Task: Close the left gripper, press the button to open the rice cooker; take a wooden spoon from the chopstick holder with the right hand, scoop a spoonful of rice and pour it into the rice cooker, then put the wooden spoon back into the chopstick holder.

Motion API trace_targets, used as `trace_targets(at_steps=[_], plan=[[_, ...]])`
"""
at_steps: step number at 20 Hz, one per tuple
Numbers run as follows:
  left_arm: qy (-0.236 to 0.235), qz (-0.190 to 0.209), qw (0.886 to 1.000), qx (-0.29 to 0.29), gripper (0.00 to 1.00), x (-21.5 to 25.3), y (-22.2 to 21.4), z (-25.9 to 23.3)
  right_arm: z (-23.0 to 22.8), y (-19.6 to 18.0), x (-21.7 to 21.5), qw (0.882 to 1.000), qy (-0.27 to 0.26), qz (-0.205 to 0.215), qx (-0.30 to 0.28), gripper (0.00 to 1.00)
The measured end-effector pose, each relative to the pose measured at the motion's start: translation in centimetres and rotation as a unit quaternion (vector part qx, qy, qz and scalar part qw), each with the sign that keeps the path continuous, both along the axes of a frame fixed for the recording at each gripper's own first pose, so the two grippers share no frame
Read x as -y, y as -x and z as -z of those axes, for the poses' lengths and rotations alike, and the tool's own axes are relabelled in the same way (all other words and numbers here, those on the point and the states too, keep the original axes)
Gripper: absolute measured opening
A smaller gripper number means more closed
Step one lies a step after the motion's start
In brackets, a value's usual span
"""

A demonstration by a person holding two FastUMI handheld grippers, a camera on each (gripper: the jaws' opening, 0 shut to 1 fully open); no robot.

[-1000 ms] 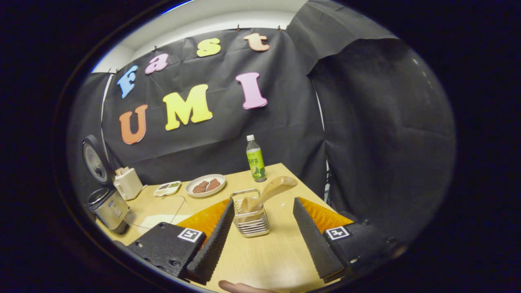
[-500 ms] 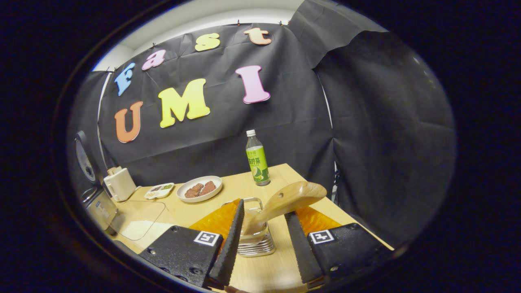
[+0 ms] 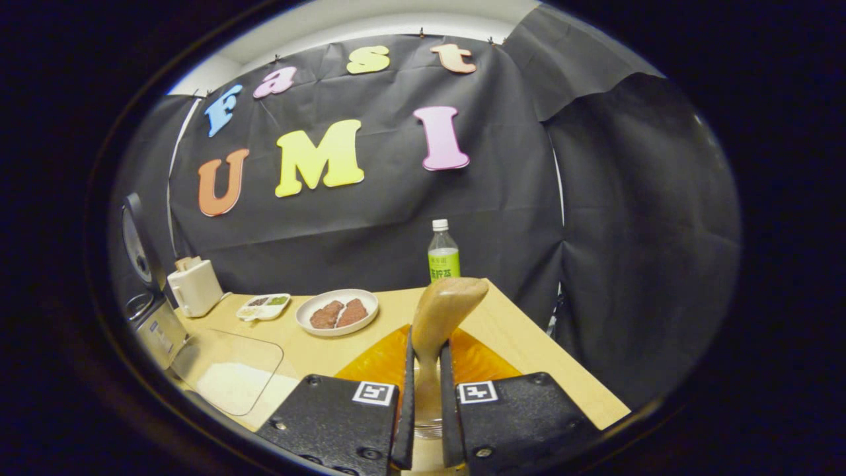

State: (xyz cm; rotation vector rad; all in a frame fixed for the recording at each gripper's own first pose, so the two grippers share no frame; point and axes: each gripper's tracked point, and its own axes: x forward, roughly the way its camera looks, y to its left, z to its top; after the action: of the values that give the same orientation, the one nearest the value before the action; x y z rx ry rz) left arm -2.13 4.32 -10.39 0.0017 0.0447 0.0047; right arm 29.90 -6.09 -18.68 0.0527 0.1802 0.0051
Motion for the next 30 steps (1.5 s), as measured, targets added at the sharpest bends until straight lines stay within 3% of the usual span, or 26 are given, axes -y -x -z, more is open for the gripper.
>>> trace_targets(at_steps=[10,15,19,24,30], plan=[[0.011,0.026,1.0,0.009,0.97,0.2,1.4,-1.1,-8.8,2.1,-2.1,0.996,0.043,0.004,0.077,0.19],[0.008,0.022,1.0,0.014,0.97,-0.6,2.0,-1.6,-13.1,5.1,-5.5,0.992,0.066,-0.012,0.106,0.16],[0.014,0.014,1.0,0.013,0.97,-2.0,2.3,-1.9,-15.7,7.8,-10.5,0.99,0.065,-0.05,0.117,0.11],[0.03,0.009,0.999,0.014,0.97,-3.6,3.2,-2.3,-15.2,9.2,-17.2,0.987,0.075,-0.09,0.111,0.11],[0.04,0.012,0.999,0.028,0.96,-4.9,4.2,-3.5,-8.5,7.8,-22.9,0.985,0.107,-0.112,0.071,0.11]])
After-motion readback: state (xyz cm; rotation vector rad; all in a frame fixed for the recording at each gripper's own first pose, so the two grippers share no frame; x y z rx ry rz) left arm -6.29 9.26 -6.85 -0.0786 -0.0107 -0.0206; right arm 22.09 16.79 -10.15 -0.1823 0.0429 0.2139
